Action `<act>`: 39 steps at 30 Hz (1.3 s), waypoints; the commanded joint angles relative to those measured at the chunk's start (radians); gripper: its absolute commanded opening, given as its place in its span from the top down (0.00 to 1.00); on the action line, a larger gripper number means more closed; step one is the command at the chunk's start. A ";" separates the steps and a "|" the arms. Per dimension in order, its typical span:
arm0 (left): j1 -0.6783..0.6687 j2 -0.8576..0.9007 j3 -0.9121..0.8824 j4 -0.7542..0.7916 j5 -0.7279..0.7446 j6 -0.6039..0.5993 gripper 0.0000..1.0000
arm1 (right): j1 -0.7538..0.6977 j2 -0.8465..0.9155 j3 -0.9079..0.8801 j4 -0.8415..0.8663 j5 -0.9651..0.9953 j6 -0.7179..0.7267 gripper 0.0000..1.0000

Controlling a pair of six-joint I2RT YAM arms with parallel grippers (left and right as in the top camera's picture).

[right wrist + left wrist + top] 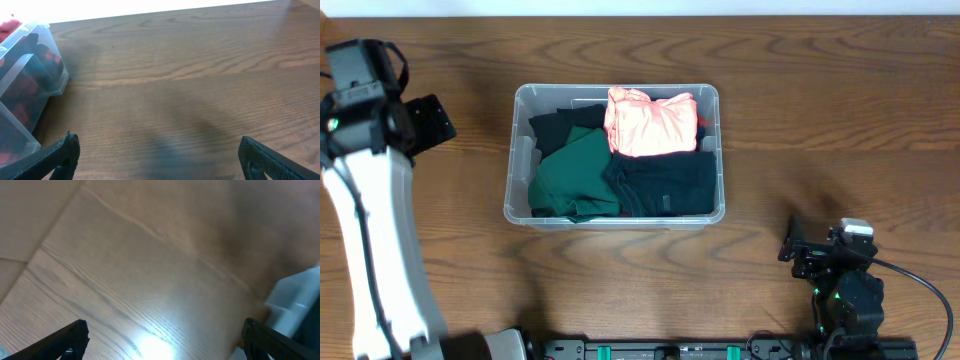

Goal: Pack container

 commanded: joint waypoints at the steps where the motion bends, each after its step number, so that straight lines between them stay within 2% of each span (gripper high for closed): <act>1: -0.039 -0.125 0.012 -0.007 -0.011 0.003 0.02 | -0.007 -0.006 -0.004 0.001 0.000 0.003 0.01; 4: -0.093 -0.222 0.011 -0.011 -0.011 0.003 0.02 | -0.007 -0.006 -0.004 0.001 0.001 0.003 0.01; 10: -0.217 -0.442 -0.019 -0.020 -0.038 0.082 0.02 | -0.007 -0.006 -0.004 0.002 0.000 0.003 0.01; 18: -0.237 -0.662 -0.156 -0.001 0.000 0.119 0.02 | -0.007 -0.006 -0.004 0.001 0.000 0.003 0.01; 21: -0.237 -0.720 -0.260 0.067 0.045 0.153 0.02 | -0.007 -0.006 -0.004 0.001 0.001 0.003 0.01; 28: -0.237 -0.856 -0.581 0.283 0.154 0.151 0.02 | -0.007 -0.006 -0.004 0.001 0.000 0.003 0.01; 39: -0.237 -1.115 -0.997 0.496 0.227 0.080 0.02 | -0.007 -0.006 -0.004 0.001 0.000 0.003 0.01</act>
